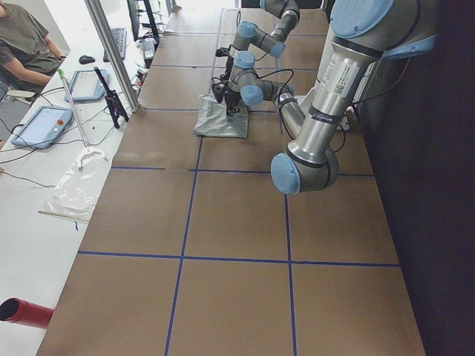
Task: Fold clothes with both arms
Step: 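Lift the near edge with both grippers and fold it away from the robot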
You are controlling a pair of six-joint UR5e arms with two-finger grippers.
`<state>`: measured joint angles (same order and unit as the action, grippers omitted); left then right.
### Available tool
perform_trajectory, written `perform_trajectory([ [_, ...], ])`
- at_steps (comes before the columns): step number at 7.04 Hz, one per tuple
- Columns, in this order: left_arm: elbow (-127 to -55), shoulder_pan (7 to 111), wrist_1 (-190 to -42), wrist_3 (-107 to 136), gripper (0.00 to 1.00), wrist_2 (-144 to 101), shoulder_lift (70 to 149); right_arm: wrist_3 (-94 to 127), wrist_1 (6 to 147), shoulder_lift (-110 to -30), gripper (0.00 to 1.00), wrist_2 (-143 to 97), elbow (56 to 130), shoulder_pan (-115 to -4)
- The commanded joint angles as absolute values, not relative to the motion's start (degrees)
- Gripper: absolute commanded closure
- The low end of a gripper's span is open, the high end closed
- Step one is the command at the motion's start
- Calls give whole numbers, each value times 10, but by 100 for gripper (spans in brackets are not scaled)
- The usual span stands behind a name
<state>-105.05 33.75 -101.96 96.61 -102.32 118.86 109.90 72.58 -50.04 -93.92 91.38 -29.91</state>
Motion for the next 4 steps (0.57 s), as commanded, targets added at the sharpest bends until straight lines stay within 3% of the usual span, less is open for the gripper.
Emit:
perform_trajectory([
  [1,-1010,340,-1071,969,100,-1023,1189,1085,684,-478,100,-939,836,-315],
  [4,-936,362,-1113,987,100,-1021,1220,1085,682,-455,100,-940,797,-329],
])
